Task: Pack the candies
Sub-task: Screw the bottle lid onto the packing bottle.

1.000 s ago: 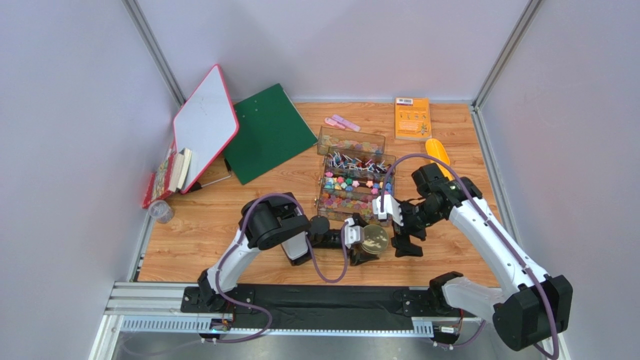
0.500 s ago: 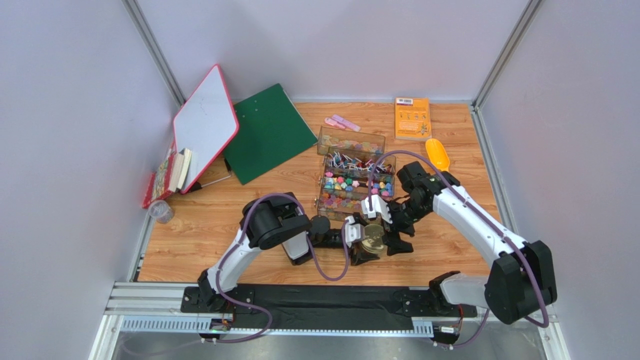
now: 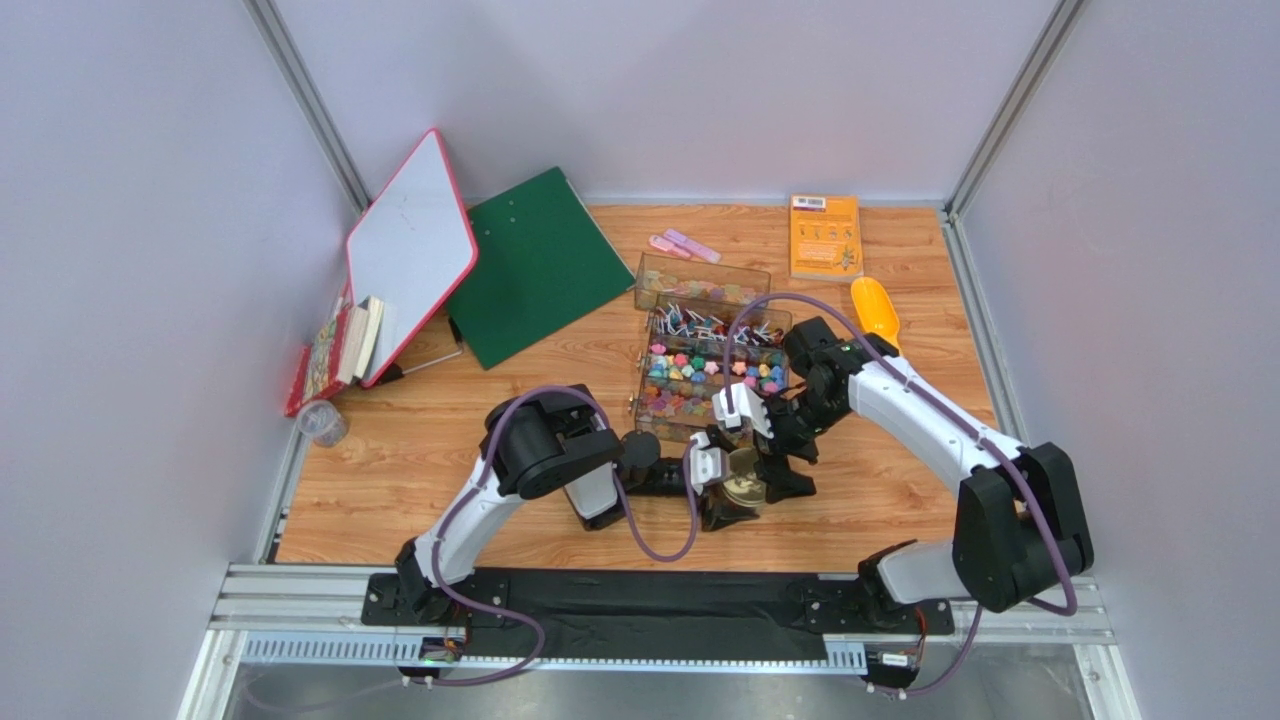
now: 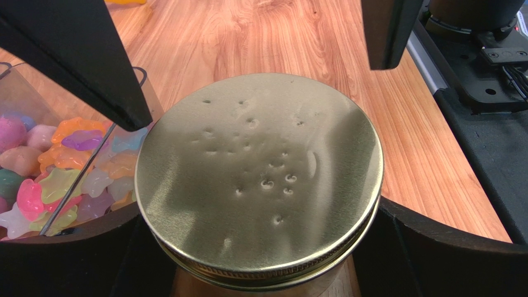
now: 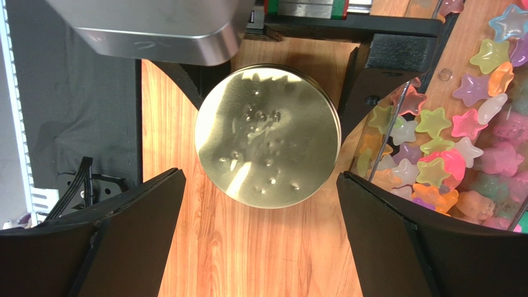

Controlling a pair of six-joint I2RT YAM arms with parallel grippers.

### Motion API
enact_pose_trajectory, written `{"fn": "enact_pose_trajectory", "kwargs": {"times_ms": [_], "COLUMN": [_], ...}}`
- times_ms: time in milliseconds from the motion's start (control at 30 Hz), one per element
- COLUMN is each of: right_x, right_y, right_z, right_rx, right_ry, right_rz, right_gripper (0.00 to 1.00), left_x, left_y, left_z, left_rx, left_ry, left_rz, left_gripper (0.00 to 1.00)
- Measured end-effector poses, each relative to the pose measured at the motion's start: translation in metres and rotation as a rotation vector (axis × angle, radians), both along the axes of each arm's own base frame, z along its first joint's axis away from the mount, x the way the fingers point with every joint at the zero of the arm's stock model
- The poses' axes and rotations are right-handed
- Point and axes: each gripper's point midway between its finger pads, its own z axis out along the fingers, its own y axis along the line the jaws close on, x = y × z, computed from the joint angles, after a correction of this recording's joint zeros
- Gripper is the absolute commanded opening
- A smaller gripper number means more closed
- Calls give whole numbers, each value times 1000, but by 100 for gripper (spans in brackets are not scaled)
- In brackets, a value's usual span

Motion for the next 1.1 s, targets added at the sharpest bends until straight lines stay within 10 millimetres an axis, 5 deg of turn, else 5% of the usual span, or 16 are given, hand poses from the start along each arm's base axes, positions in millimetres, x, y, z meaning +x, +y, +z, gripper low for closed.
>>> {"fn": "enact_pose_trajectory", "kwargs": {"times_ms": [333,1100], "right_x": [-1,-57], "right_y": [-2,-38], "right_z": [-3,-13], "right_rx": [-7,-134], "right_ry": [-7,-31], "right_rz": [1,-3], "right_gripper": [100,100], "left_x": [0,3], "left_y": [0,1], "left_z": [0,1], "left_rx": [1,-3], "left_ry": [0,-1], "left_rz": [2,-1], "left_gripper": [0,0]}}
